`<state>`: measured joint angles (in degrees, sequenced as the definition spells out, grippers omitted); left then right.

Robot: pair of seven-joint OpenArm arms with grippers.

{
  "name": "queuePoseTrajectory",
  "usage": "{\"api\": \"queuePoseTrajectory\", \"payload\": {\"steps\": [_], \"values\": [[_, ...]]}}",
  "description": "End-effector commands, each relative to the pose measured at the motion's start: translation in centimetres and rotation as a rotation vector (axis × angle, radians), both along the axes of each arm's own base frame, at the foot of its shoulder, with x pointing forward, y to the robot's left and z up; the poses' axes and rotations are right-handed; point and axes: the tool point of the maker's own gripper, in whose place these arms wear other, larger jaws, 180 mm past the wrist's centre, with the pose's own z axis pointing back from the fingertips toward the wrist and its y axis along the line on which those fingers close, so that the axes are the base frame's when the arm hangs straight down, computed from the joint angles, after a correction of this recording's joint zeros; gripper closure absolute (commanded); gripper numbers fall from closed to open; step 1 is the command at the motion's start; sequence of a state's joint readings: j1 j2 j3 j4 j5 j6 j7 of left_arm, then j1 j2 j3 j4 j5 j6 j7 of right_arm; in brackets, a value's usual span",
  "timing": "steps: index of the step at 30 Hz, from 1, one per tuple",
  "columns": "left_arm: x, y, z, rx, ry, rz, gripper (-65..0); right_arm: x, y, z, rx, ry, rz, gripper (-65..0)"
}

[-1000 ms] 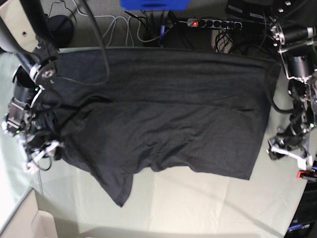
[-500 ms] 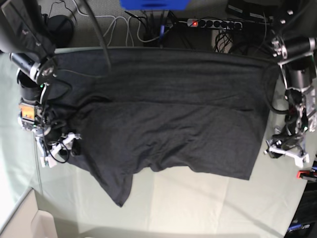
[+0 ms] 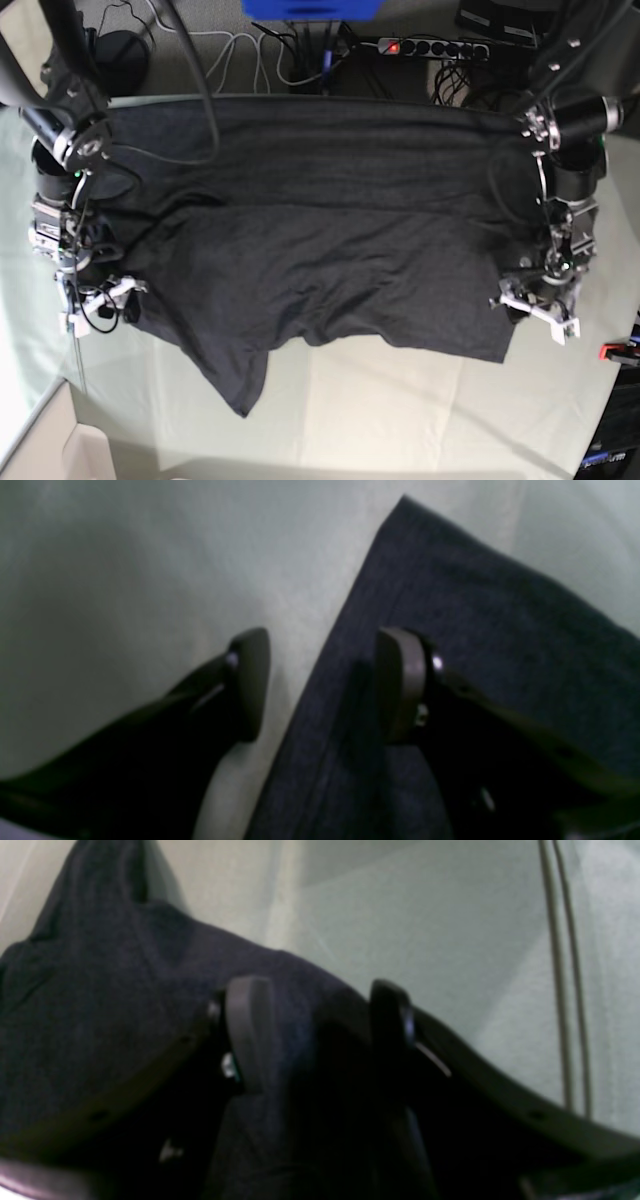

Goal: Layout the t-shirt on the table in an organized manner, then fold the t-shirt properly
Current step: 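Grasp the shirt's middle with both grippers at its sides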

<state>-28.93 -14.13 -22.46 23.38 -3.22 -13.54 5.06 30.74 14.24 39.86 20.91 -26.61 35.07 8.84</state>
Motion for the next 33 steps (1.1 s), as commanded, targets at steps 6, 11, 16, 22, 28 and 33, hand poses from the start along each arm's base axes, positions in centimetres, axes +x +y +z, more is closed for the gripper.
{"api": "queuePoseTrajectory", "payload": {"steps": [6, 11, 16, 22, 28, 33], "values": [[1.0, 0.1, 0.8, 0.027, -0.071, -0.010, -32.8, 1.7, -1.0, 2.2, -0.004, -0.072, -0.022, -31.1], [1.1, -2.9, -0.2, 0.112, -0.016, -0.176, -32.8, 1.6, -1.0, 2.2, -0.004, -0.071, -0.022, -31.1], [0.9, -3.9, -0.6, 0.133, 0.001, -0.225, -32.3, 1.6, -1.0, 2.2, -0.004, -0.071, -0.022, -31.1], [0.9, -3.4, -0.5, 0.141, 0.001, -0.215, -1.4, 1.7, -1.1, 2.4, -0.008, -0.077, -0.023, -31.1], [1.0, -3.4, -0.3, 0.142, -0.004, -0.216, 0.0, 1.7, -1.1, 2.4, -0.008, -0.077, -0.023, -31.1], [1.9, -3.6, 1.2, 0.144, -0.058, -0.214, -0.2, 2.9, -1.3, 3.7, -0.008, -0.109, -0.028, -31.2]]}}
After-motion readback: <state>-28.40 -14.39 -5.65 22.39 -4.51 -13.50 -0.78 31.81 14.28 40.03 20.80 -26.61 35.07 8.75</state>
